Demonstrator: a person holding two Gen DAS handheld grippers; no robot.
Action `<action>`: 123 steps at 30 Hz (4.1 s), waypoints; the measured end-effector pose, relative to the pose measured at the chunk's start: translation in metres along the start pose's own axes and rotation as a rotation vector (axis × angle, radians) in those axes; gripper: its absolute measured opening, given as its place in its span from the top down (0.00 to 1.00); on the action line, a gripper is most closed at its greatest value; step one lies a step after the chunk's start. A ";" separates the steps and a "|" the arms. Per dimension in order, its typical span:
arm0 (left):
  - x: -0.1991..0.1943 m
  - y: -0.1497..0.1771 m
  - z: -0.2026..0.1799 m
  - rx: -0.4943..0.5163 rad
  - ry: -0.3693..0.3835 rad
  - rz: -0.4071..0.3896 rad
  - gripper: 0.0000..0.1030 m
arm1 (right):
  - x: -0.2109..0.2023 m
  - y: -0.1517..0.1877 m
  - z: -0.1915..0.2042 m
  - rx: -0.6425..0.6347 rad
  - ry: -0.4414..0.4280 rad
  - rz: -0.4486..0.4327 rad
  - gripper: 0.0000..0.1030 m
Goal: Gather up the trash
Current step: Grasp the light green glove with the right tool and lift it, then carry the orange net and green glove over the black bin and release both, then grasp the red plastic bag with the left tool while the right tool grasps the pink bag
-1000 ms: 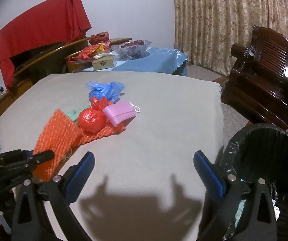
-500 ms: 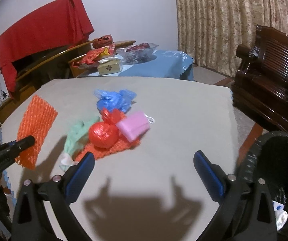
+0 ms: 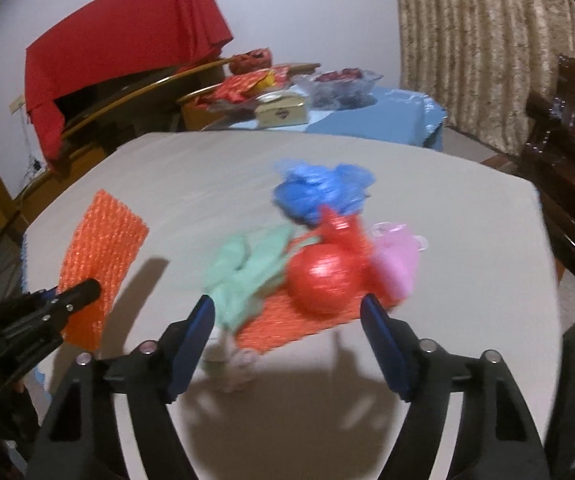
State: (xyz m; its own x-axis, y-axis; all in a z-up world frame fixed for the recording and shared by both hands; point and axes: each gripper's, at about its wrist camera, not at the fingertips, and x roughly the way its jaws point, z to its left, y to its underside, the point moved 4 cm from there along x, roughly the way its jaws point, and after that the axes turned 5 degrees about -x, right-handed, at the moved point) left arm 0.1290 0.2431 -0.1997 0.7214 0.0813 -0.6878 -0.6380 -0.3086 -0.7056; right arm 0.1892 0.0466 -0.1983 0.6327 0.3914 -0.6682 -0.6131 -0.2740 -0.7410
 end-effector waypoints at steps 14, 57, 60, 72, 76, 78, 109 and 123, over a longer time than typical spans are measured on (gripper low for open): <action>0.004 0.004 0.040 -0.026 -0.027 0.016 0.79 | 0.054 0.009 0.043 -0.046 0.002 0.103 0.56; -0.063 -0.023 -0.167 0.142 0.249 -0.080 0.76 | -0.167 -0.025 -0.087 0.119 0.118 -0.239 0.72; -0.064 -0.018 -0.196 0.175 0.293 -0.076 0.76 | -0.184 -0.015 -0.111 0.155 0.164 -0.248 0.72; -0.063 0.009 -0.295 0.299 0.437 -0.043 0.76 | -0.244 0.038 -0.206 0.292 0.335 -0.261 0.72; -0.062 0.019 -0.322 0.338 0.481 -0.027 0.76 | -0.257 0.057 -0.233 0.335 0.391 -0.252 0.72; -0.062 0.025 -0.337 0.354 0.510 -0.017 0.76 | -0.264 0.065 -0.247 0.354 0.418 -0.247 0.72; -0.053 0.036 -0.380 0.356 0.603 -0.006 0.10 | -0.296 0.106 -0.296 0.424 0.569 -0.228 0.05; -0.048 -0.005 -0.244 0.278 0.319 -0.124 0.09 | -0.216 0.052 -0.230 0.288 0.382 -0.210 0.05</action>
State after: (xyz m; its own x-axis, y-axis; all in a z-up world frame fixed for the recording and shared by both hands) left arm 0.1635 0.0093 -0.1213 0.8160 -0.2088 -0.5390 -0.5584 -0.0444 -0.8284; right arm 0.1291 -0.2543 -0.1082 0.8506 0.0490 -0.5235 -0.5256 0.0495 -0.8493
